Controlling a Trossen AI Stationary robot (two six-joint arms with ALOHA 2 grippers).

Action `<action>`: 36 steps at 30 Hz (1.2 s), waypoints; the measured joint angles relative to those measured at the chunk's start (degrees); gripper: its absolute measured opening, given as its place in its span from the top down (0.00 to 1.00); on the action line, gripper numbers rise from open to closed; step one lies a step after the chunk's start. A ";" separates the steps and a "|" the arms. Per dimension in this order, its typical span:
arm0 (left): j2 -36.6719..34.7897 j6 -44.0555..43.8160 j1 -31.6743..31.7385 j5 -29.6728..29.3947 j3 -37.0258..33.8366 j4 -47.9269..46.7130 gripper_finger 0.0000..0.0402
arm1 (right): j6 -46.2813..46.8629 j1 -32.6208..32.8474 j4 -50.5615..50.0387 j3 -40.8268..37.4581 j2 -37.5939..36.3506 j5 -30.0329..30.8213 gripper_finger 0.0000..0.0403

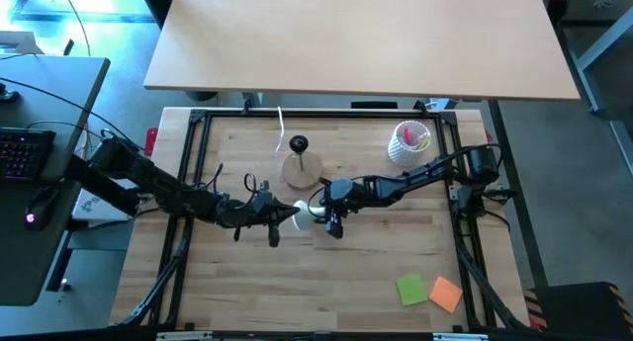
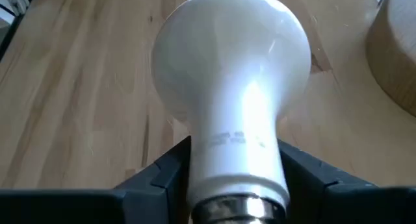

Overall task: Screw lightbulb
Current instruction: Put the lightbulb on the table, then return to Home Position

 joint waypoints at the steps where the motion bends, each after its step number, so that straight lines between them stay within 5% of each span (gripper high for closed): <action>1: 0.00 -0.02 0.00 0.00 0.00 -0.02 1.00 | -0.16 0.00 -0.02 0.00 0.00 0.00 0.57; 12: -0.02 -1.03 0.00 -0.04 0.00 -0.85 1.00 | -3.13 -0.83 -4.68 0.00 -1.39 -0.03 0.42; 24: -1.94 -1.37 -0.88 -0.63 -0.02 -0.82 1.00 | -6.89 3.94 -25.64 -0.02 -18.94 11.50 0.42; 29: -9.19 2.61 -3.65 -4.31 -0.02 -4.51 1.00 | -11.47 8.60 -30.21 -0.02 -28.18 13.19 0.42; 36: -25.51 6.81 -9.43 -17.87 -0.02 -19.74 1.00 | -13.47 11.79 -34.37 -4.96 -42.60 21.80 0.42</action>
